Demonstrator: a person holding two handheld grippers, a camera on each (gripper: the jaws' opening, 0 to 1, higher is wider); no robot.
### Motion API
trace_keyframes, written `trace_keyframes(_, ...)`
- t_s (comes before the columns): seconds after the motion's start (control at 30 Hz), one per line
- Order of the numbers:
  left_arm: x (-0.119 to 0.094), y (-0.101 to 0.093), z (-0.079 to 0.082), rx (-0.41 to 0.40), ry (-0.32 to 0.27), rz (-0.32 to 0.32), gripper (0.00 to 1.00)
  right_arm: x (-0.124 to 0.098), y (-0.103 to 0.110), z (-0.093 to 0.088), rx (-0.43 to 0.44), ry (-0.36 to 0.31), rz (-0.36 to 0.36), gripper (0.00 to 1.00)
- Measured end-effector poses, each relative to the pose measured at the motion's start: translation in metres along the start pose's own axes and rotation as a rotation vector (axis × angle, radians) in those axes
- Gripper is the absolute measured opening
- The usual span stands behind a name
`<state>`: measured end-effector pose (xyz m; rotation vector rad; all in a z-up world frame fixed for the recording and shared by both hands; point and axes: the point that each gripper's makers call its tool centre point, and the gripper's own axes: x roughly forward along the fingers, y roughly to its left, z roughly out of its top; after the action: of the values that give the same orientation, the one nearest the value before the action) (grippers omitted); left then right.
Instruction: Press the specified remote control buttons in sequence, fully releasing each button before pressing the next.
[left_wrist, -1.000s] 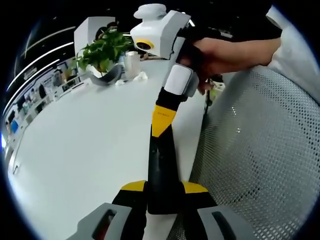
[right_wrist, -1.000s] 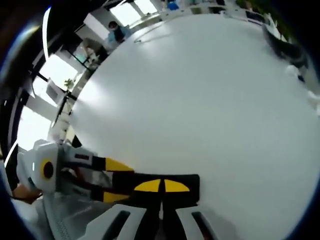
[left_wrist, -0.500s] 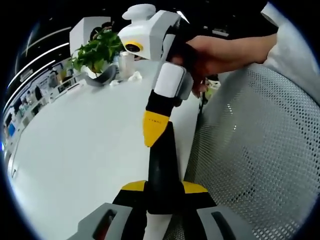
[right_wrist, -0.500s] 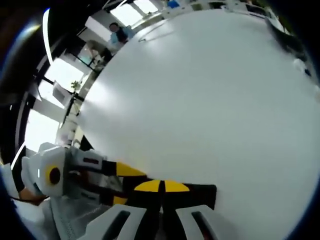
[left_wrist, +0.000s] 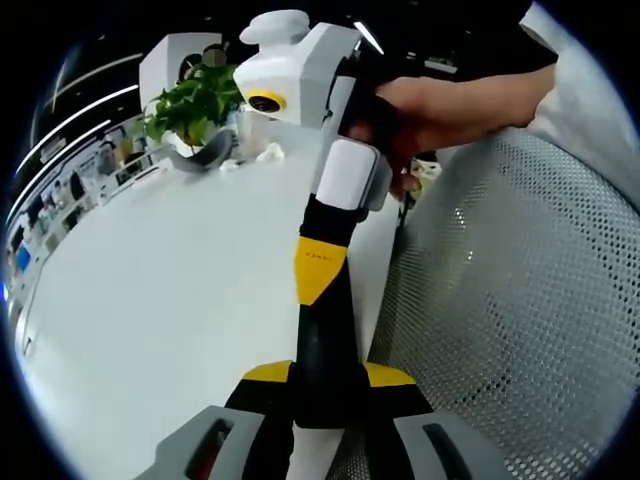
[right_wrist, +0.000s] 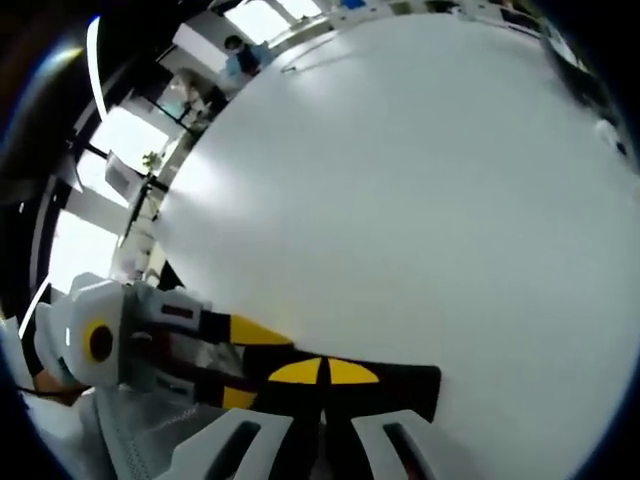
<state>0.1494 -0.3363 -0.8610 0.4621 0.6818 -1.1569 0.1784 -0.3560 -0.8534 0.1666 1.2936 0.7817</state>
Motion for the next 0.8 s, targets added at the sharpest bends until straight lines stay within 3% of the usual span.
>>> trace_keyframes(0.8, 0.0003, 0.001, 0.0005, -0.002, -0.008, 0.002, 0.24, 0.001, 0.0002, 0.0015, 0.004, -0.009, 0.012, 0.0)
